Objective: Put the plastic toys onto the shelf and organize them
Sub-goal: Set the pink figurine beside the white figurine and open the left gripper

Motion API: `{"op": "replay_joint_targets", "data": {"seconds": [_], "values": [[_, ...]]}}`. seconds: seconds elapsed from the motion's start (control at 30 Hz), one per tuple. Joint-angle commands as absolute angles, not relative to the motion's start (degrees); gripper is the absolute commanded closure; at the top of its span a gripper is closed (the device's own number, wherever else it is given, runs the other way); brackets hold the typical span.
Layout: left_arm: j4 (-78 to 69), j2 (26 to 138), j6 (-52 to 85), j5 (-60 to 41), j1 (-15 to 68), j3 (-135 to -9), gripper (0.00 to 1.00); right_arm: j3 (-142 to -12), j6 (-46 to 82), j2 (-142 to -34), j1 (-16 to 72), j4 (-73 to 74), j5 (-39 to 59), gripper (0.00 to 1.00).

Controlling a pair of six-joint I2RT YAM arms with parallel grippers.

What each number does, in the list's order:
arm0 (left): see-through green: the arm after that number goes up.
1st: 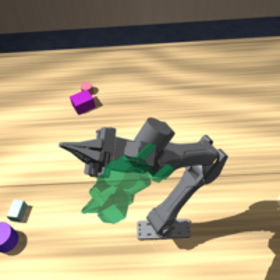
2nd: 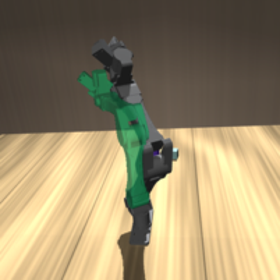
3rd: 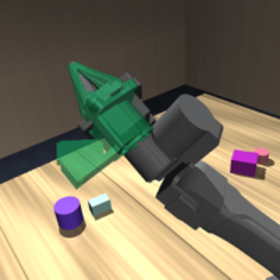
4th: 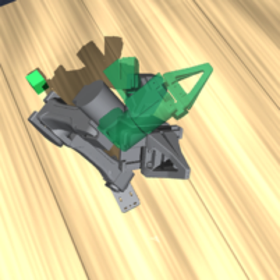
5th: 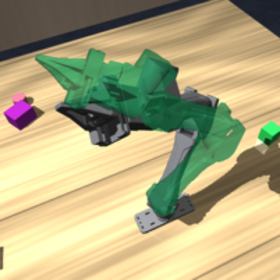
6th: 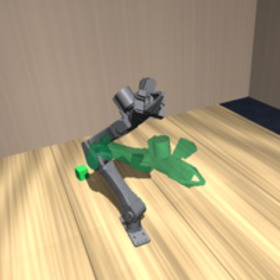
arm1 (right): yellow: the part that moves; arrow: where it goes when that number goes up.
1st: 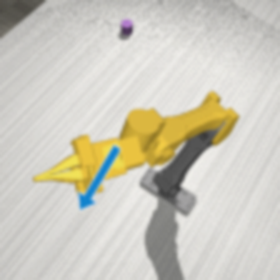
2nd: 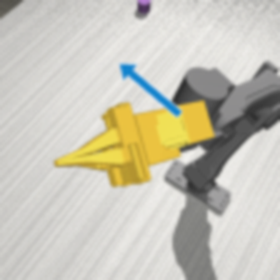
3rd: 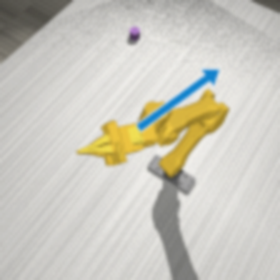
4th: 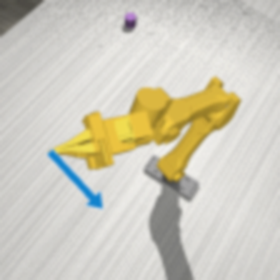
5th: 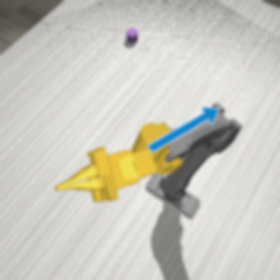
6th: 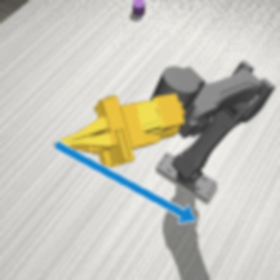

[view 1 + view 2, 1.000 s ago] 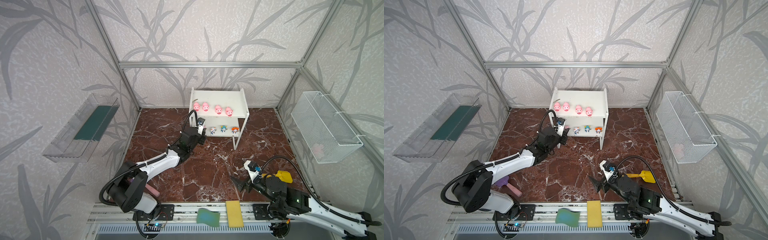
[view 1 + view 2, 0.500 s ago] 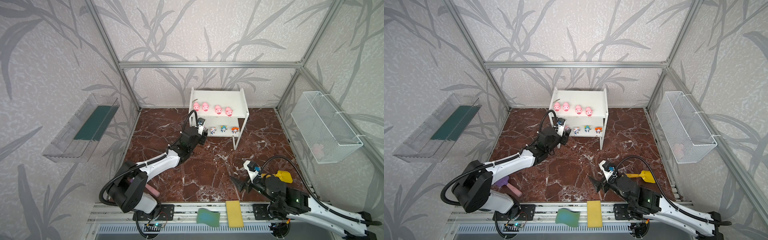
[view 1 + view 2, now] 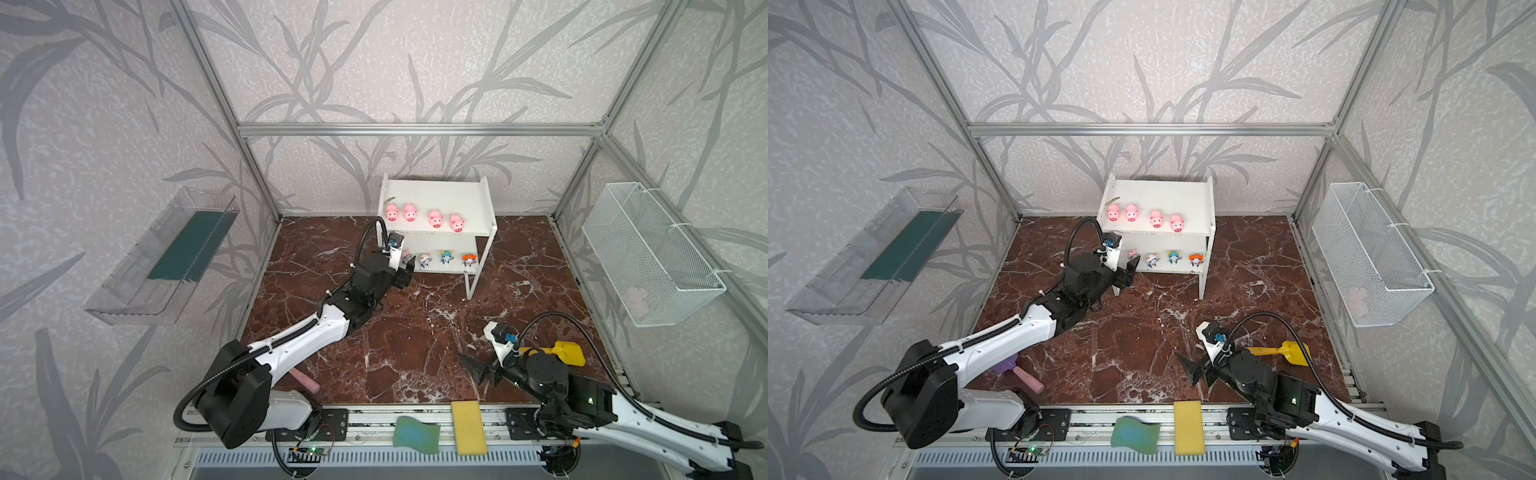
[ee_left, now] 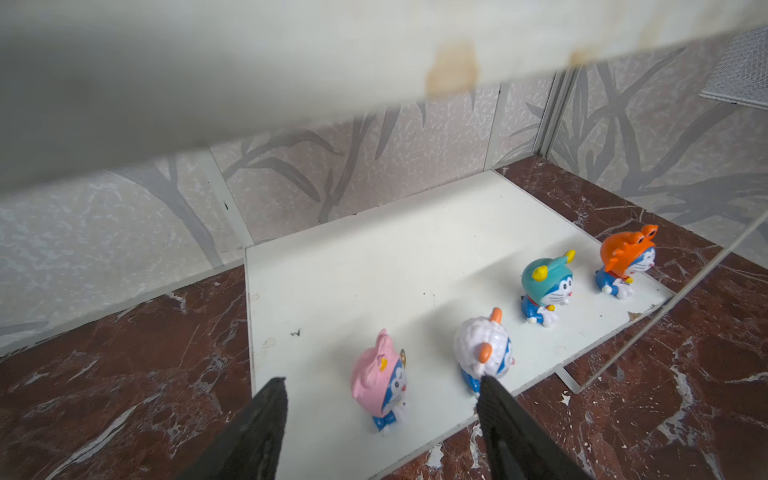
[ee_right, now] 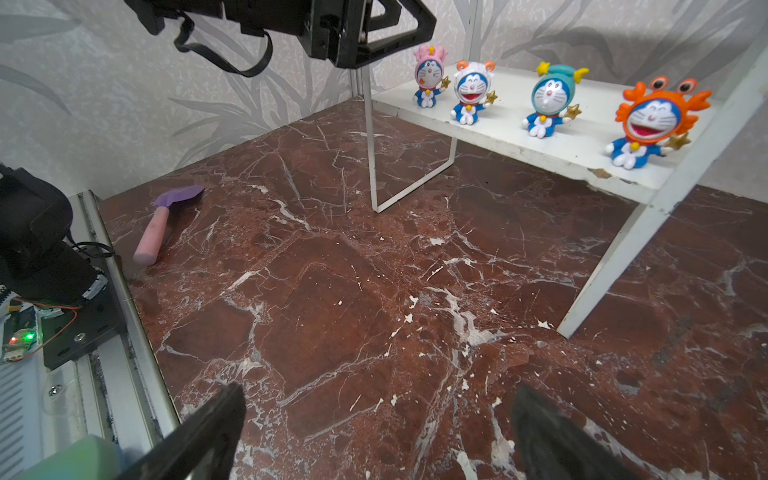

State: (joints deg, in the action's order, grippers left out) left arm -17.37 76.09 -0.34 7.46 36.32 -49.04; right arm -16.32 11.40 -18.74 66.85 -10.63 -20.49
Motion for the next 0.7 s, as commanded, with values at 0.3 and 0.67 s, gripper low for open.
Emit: {"op": "replay_joint_targets", "data": {"seconds": [0.3,0.67], "values": [[-9.7,66.89,2.74,3.5,36.18,-47.77,0.42,-16.65,13.9,-21.86,66.96,-8.34,-22.06,0.01],[-6.94,60.74,6.35,3.06,36.38,-42.32,0.67,-17.67,20.13,-27.06,66.61,-10.61,-30.27,0.0]]}}
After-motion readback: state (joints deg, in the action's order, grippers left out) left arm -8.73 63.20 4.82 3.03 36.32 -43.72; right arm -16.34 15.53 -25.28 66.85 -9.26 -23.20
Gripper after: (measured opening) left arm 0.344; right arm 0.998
